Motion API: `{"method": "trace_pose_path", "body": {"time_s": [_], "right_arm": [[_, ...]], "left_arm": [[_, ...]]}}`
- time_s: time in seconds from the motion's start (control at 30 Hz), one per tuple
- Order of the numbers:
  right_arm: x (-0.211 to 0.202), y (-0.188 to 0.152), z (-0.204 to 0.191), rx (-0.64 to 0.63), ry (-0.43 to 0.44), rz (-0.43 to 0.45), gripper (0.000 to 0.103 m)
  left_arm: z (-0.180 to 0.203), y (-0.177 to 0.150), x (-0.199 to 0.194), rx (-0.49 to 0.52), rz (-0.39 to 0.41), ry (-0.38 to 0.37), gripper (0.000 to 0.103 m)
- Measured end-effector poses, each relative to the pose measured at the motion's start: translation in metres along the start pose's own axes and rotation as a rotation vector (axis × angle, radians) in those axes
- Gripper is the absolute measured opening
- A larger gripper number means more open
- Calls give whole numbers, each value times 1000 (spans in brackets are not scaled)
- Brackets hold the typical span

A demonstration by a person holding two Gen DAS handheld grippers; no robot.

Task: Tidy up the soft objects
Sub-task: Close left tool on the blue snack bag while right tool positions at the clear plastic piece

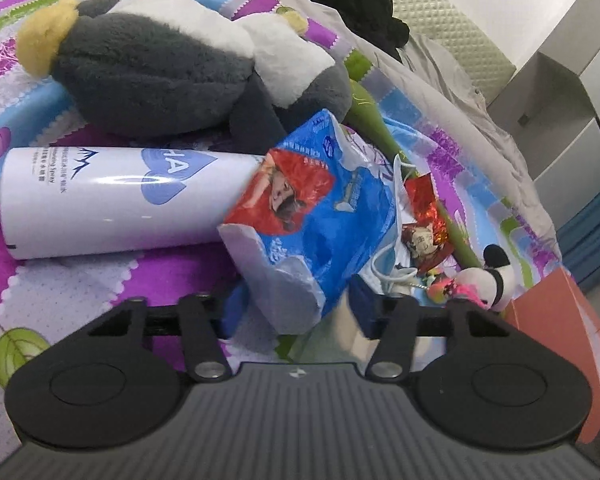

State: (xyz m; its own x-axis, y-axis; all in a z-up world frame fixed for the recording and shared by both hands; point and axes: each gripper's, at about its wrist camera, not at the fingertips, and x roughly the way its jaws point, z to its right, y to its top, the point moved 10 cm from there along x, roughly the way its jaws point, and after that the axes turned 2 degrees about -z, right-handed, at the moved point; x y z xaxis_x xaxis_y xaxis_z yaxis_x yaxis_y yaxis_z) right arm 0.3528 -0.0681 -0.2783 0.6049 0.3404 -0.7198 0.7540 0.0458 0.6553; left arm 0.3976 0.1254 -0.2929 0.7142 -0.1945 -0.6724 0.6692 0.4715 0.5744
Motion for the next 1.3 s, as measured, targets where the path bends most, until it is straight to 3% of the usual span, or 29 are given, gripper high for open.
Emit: {"method": "trace_pose_path", "body": {"time_s": [0.1, 0.2, 0.3, 0.5, 0.87, 1.3], "right_arm": [[-6, -1, 1, 24, 5, -6, 22], [-17, -6, 2, 26, 0, -8, 22], [-28, -11, 2, 22, -5, -10, 14], [-54, -20, 5, 49, -3, -8, 14], [-99, -51, 0, 40, -18, -15, 14], [-128, -81, 21, 48, -97, -39, 14]], "left_arm": [[3, 1, -4, 7, 0, -15, 42], [9, 0, -17, 29, 20, -29, 30], [16, -5, -30, 53, 30, -32, 22], [24, -23, -64, 63, 45, -30, 21], [11, -83, -122, 15, 10, -28, 20], [-14, -126, -169, -90, -14, -13, 20]]}}
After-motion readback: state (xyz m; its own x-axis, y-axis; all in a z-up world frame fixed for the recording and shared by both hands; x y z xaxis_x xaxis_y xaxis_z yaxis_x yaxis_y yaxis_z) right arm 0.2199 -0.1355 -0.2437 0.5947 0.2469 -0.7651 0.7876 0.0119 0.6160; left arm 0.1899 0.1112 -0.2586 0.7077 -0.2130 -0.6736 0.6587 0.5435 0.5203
